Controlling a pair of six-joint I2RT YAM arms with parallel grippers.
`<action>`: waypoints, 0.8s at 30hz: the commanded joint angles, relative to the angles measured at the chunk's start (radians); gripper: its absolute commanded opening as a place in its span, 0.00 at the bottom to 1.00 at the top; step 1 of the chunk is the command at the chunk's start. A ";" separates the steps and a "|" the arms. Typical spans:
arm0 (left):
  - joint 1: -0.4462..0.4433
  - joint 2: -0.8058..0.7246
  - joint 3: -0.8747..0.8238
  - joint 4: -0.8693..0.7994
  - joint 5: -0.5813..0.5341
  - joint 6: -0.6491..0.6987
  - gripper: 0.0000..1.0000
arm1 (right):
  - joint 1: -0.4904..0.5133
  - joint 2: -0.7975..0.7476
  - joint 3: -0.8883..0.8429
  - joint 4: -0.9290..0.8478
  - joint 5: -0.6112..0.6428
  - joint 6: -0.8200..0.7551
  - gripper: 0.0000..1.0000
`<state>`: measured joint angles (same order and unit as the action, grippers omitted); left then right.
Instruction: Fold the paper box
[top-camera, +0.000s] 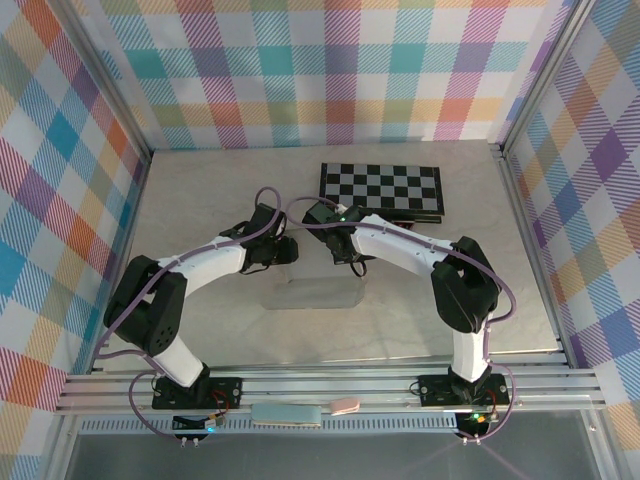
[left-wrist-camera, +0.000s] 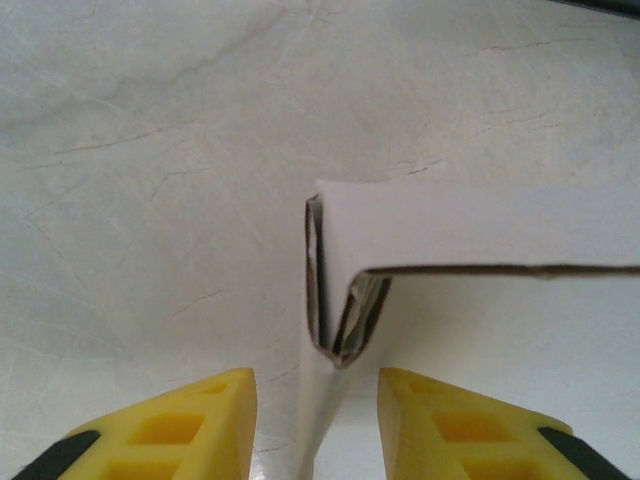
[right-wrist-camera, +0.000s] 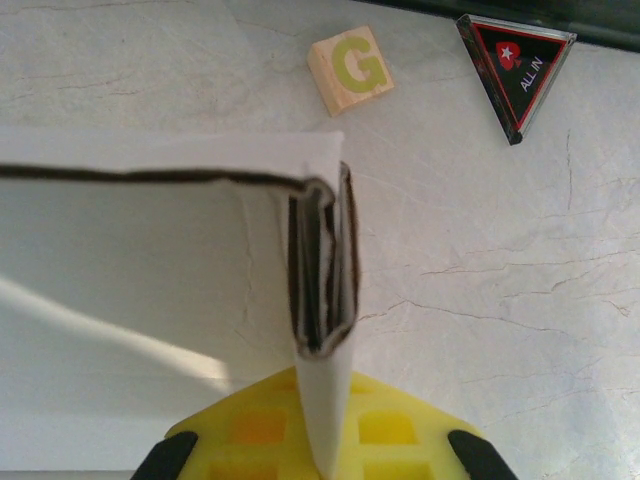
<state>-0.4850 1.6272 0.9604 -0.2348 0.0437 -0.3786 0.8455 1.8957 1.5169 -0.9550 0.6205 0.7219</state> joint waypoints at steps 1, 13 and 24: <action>0.007 0.009 0.008 -0.029 -0.019 0.029 0.30 | -0.001 0.011 0.017 -0.028 0.014 0.004 0.00; -0.043 0.063 0.045 -0.141 -0.233 0.006 0.00 | -0.003 0.017 0.031 -0.042 0.023 0.015 0.00; -0.073 0.124 0.056 -0.231 -0.369 -0.094 0.00 | -0.003 0.026 0.043 -0.048 0.022 0.017 0.00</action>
<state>-0.5690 1.6939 1.0416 -0.3363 -0.2092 -0.4500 0.8448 1.9099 1.5337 -0.9543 0.6201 0.7227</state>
